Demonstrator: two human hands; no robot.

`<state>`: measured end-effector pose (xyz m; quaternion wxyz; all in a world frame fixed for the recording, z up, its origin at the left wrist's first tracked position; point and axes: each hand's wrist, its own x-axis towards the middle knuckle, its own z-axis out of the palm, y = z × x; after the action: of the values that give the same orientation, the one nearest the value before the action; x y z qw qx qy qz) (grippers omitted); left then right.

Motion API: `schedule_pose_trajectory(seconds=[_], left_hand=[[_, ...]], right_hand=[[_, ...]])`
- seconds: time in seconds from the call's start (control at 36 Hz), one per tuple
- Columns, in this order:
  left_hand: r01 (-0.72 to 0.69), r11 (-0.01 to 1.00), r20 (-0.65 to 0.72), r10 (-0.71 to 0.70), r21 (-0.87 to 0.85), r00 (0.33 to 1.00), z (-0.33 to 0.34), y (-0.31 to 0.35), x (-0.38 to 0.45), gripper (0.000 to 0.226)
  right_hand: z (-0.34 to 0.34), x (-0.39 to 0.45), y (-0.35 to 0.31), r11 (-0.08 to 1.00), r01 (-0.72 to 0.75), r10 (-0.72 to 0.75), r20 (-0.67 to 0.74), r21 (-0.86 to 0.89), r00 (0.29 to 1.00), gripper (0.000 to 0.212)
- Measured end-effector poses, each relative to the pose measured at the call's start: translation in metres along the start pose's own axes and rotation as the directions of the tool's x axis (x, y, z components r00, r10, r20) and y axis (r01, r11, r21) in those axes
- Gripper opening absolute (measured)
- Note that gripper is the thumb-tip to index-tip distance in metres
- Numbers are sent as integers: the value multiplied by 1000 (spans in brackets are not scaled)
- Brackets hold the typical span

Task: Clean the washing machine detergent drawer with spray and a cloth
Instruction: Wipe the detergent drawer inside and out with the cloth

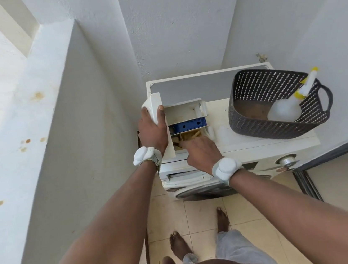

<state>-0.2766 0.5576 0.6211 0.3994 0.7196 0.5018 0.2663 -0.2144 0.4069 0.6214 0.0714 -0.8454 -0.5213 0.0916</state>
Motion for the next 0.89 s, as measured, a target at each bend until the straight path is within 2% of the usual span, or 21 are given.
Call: schedule_pose_trajectory(seconds=[0.08,0.14,0.22,0.31,0.42,0.47,0.64,0.75,0.83,0.89], left_hand=[[0,1000,0,0,-10,1000,1,1,0,71],[-4,1000,1,4,-17,1000,0,-1,1,71],[-3,999,-7,3,-34,1000,0,-2,1,71],[-14,999,-24,13,-34,1000,-2,2,2,67],[-23,999,-30,22,-38,999,-3,5,-4,66],[-27,999,-36,27,-27,999,-3,6,-5,66],[-69,997,-48,70,23,996,1,2,-4,68],[-63,998,-50,64,22,997,3,-1,0,70],[-66,998,-57,68,24,996,3,-3,4,71],[-68,997,-52,69,21,996,2,-3,7,70]], right_hand=[[-10,-1,18,977,-65,86,96,-204,992,25],[-8,0,23,977,-100,121,102,-187,987,24],[-3,4,19,969,-247,244,138,4,960,32],[3,11,11,865,-413,369,196,286,909,43],[16,8,-1,775,-442,435,126,451,892,39],[21,5,-7,768,-423,435,93,481,896,44],[36,1,-1,881,-286,322,-35,376,946,50],[34,7,-19,941,-58,91,-82,333,993,49],[39,8,-24,912,50,-23,-69,408,997,64],[43,8,-11,928,150,-126,-91,340,988,75]])
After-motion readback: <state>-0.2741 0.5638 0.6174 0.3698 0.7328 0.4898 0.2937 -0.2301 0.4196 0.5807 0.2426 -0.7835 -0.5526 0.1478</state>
